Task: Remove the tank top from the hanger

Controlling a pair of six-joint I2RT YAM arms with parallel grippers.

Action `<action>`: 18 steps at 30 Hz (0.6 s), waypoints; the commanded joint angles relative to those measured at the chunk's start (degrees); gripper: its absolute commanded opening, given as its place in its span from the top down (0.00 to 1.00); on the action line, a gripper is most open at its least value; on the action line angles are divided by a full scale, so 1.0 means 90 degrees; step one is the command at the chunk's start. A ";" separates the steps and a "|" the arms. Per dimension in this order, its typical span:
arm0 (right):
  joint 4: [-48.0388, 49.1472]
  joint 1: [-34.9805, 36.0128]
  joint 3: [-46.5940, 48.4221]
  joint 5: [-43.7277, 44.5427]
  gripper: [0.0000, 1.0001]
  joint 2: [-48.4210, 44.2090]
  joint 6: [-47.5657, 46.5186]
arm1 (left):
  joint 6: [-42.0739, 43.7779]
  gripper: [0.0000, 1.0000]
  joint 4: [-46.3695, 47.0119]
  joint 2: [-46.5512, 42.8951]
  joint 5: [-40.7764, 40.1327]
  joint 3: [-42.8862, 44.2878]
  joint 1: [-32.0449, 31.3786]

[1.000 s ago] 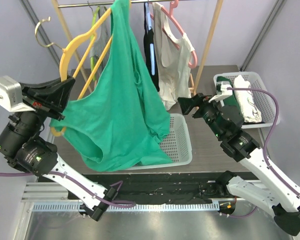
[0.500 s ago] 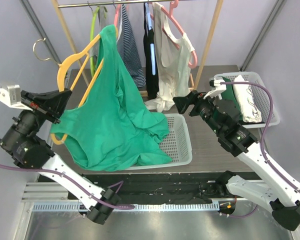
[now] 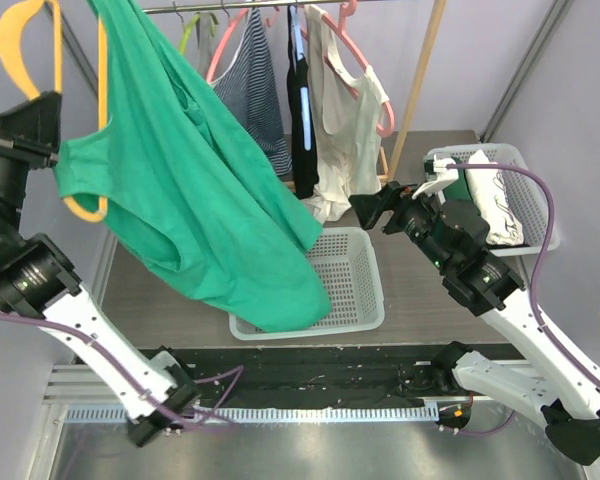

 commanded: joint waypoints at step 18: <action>-0.0308 0.0008 0.0487 0.0390 0.16 0.0052 -0.0080 | 0.5594 1.00 -0.4607 0.2391 -0.3330 0.1988 -0.7915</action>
